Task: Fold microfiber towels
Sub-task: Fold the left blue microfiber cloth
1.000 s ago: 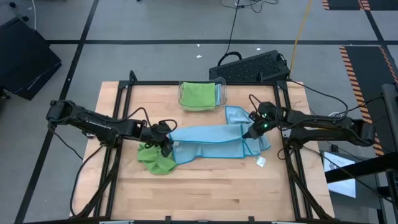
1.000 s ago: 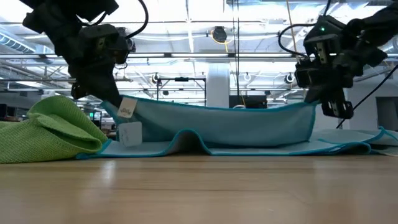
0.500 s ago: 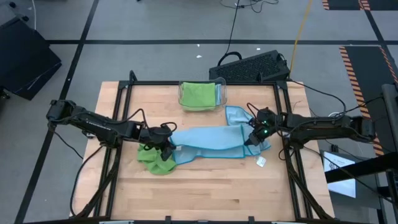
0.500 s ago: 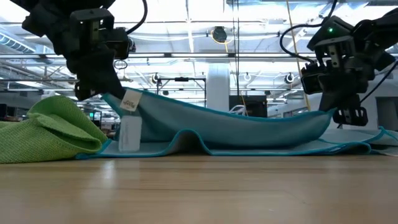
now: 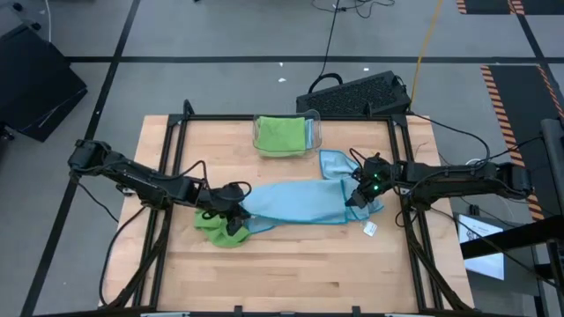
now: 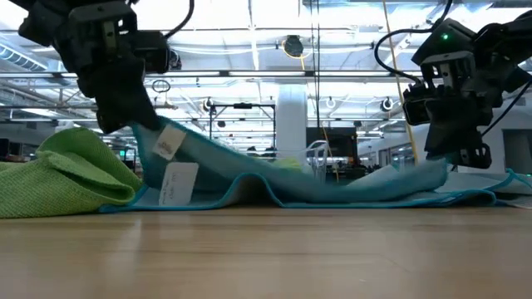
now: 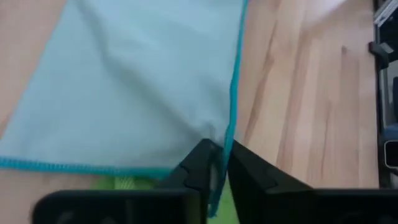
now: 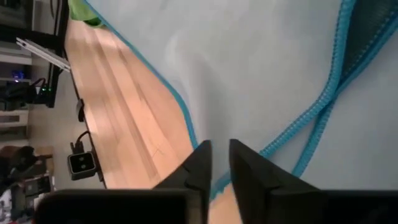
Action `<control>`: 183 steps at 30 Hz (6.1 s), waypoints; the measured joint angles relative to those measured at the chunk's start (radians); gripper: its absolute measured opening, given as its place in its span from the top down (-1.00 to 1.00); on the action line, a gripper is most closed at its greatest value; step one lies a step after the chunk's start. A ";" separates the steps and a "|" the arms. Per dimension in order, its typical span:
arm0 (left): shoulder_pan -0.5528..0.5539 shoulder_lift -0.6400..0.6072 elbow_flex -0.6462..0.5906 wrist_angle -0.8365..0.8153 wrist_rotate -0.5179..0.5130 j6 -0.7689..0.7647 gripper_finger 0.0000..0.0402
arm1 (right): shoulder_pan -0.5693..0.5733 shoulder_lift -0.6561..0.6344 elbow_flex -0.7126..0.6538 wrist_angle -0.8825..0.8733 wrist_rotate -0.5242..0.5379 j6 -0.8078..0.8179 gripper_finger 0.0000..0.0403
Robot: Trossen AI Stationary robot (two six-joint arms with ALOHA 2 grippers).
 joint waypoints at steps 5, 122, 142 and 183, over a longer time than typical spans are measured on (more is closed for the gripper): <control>-0.025 0.000 0.000 0.017 -0.054 -0.020 0.35 | 0.001 0.000 0.000 -0.019 0.004 0.015 0.40; -0.270 0.308 0.121 -0.106 -0.161 -0.410 0.94 | 0.419 0.608 0.297 0.268 0.338 0.204 0.92; -0.393 0.371 0.124 -0.098 -0.161 -0.468 0.93 | 0.515 0.650 0.298 0.164 0.398 0.339 0.92; -0.137 0.032 0.123 -0.267 -0.067 -0.104 -0.12 | 0.475 0.302 0.297 0.189 0.309 0.056 0.75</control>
